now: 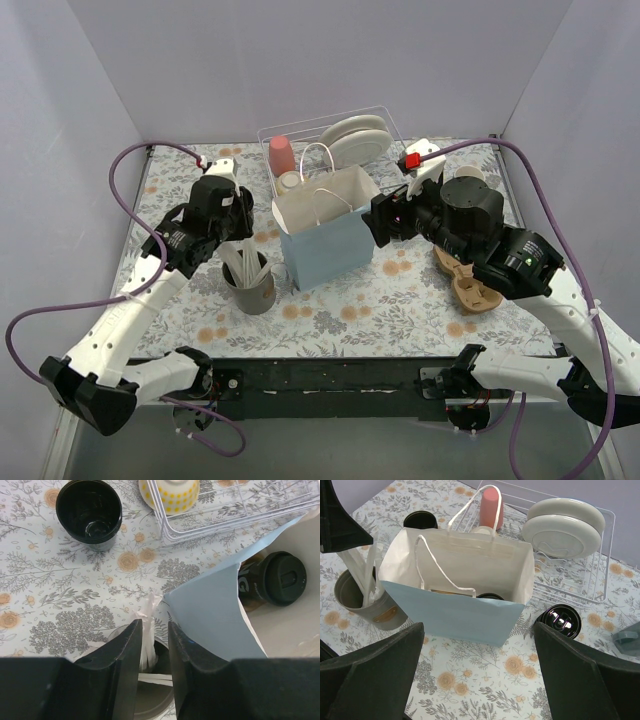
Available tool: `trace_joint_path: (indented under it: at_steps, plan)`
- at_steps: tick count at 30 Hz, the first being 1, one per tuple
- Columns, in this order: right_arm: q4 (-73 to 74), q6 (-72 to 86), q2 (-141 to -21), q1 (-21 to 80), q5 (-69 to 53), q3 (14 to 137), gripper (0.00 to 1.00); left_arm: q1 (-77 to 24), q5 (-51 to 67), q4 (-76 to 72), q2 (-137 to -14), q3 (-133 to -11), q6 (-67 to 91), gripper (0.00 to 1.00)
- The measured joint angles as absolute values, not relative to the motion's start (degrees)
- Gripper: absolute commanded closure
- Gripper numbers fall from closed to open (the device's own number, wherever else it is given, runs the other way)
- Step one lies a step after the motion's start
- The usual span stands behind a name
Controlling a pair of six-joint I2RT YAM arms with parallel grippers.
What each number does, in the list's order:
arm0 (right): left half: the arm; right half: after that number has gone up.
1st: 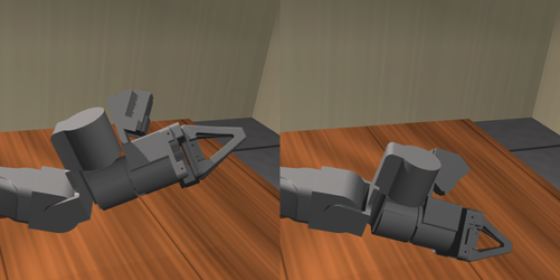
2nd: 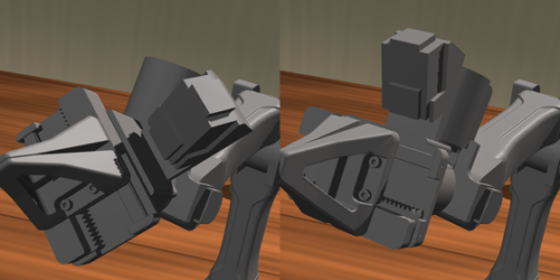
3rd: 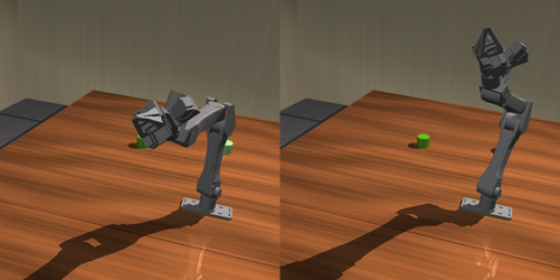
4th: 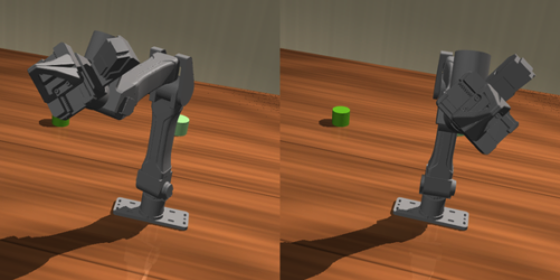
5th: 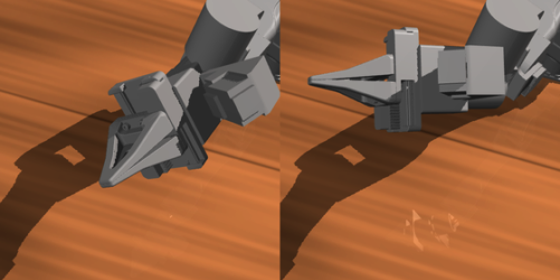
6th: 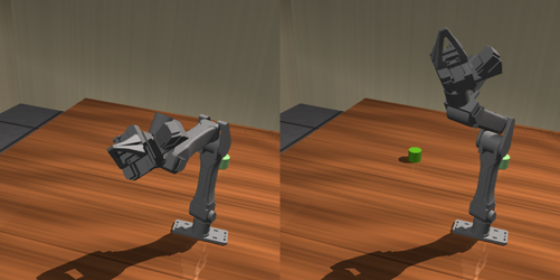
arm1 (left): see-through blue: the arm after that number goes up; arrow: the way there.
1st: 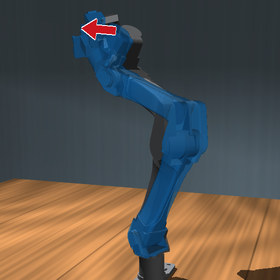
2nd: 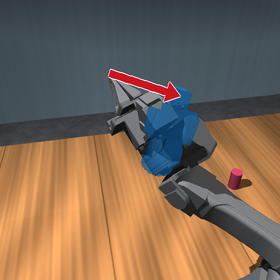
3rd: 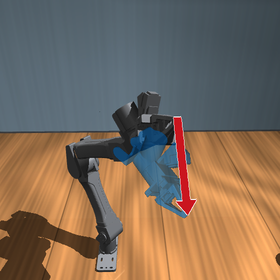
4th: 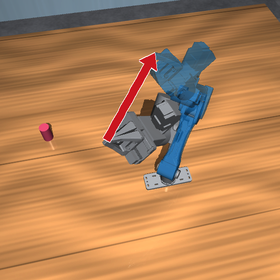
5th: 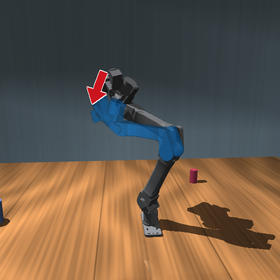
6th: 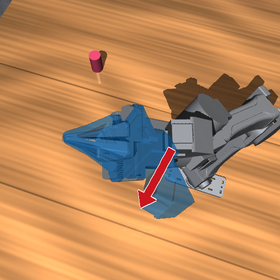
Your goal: Pack the takeout coffee
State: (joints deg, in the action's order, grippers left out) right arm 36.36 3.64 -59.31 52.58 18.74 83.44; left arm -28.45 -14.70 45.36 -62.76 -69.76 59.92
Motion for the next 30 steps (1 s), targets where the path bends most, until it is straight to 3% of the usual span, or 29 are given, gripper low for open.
trace_joint_path:
  at_steps: [14,30]
  plan:
    - [36.64,3.38,-59.40,52.58,18.72,83.44,0.01,-28.45,-16.01,44.14,-63.24,-69.76,57.74,0.68]
    - [36.80,2.83,-59.72,52.58,18.72,83.44,0.01,-28.08,-15.94,40.38,-67.42,-70.08,54.78,0.74]
